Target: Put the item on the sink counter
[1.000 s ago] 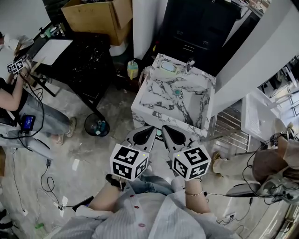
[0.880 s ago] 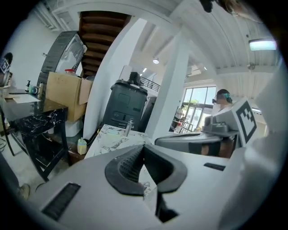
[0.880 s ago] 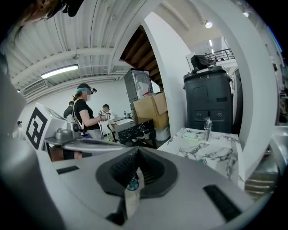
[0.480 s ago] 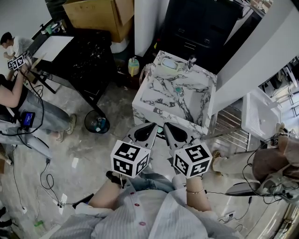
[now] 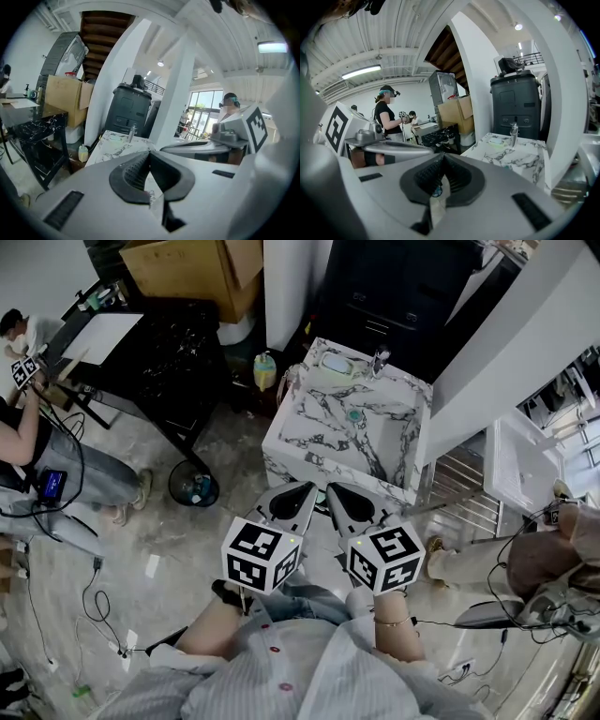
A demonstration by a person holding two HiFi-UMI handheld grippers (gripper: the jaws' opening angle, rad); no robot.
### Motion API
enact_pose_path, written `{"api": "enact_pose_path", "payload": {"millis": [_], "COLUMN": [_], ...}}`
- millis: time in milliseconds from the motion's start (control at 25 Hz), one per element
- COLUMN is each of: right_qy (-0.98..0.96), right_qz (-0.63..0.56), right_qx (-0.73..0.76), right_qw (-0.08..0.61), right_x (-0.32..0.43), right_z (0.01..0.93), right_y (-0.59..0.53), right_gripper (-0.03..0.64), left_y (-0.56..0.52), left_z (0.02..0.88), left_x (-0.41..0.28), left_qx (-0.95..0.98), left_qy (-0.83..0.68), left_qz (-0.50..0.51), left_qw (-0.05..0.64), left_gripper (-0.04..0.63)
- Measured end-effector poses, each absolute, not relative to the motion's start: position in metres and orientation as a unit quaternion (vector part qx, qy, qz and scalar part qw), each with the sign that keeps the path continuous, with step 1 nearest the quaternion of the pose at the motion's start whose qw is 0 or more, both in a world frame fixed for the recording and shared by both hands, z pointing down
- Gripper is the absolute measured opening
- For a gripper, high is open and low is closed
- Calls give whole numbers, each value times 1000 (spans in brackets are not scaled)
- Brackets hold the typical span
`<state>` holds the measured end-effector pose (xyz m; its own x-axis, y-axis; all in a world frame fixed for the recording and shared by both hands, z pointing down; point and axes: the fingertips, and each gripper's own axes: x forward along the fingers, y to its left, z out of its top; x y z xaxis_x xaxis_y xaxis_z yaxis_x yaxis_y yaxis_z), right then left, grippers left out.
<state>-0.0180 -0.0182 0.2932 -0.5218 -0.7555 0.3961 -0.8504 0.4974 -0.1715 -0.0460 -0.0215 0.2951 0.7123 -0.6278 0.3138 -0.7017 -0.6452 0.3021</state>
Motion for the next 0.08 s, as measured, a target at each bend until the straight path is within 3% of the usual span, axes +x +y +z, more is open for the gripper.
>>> {"api": "enact_pose_path", "payload": {"millis": [80], "right_qy": [-854], "right_qz": [175], "right_qx": [471], "right_qw": [135], "right_x": [-17], "right_z": [294], "right_y": [-18], "right_gripper": [8], "left_y": [-22], "left_z": [296], "left_x": [-46], "left_qx": [902], "left_qy": [-369], "left_qz": [92], "left_qw": [205], "left_gripper": [15]}}
